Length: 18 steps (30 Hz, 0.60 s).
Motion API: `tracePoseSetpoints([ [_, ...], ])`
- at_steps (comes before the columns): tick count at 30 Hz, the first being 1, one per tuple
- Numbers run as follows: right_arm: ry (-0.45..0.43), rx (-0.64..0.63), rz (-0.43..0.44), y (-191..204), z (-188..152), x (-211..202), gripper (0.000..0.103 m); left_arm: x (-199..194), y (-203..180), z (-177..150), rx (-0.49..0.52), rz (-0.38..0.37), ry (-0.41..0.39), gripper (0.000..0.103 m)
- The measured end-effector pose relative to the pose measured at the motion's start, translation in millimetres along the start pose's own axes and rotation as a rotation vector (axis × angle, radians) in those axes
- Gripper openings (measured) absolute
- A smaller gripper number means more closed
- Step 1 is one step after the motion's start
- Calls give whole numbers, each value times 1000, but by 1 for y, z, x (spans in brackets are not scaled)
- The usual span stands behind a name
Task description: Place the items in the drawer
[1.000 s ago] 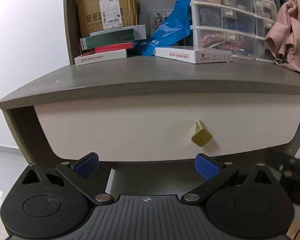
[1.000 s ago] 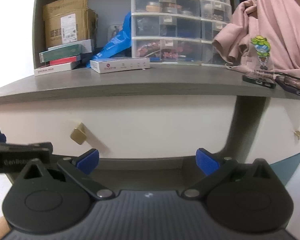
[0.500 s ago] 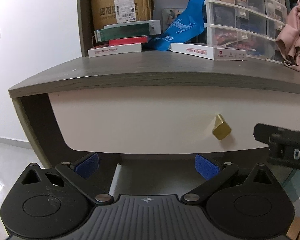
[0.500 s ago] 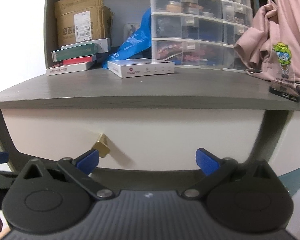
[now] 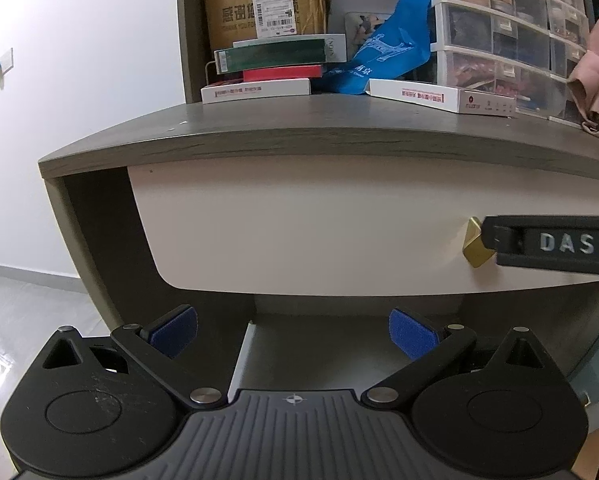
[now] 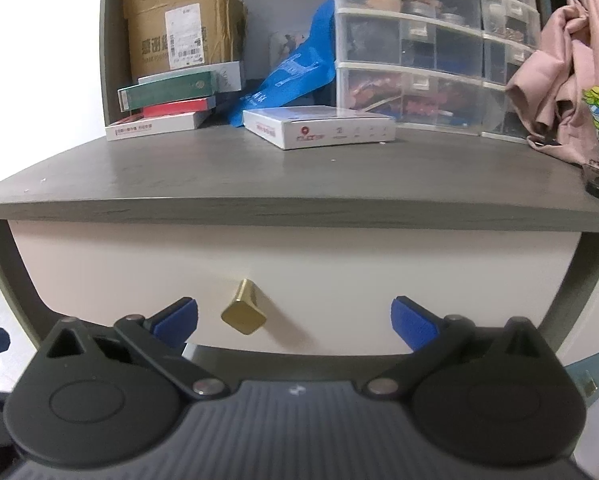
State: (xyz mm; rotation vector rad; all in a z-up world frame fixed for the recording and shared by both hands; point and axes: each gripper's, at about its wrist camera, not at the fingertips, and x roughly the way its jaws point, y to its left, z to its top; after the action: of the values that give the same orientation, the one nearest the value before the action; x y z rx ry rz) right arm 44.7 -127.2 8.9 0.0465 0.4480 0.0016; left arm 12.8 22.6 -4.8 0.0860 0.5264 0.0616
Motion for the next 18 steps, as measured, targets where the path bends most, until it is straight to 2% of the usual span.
tracePoseSetpoints([
  [18, 47, 1, -32, 27, 14, 25, 103, 8, 14, -3, -30, 4, 13, 103],
])
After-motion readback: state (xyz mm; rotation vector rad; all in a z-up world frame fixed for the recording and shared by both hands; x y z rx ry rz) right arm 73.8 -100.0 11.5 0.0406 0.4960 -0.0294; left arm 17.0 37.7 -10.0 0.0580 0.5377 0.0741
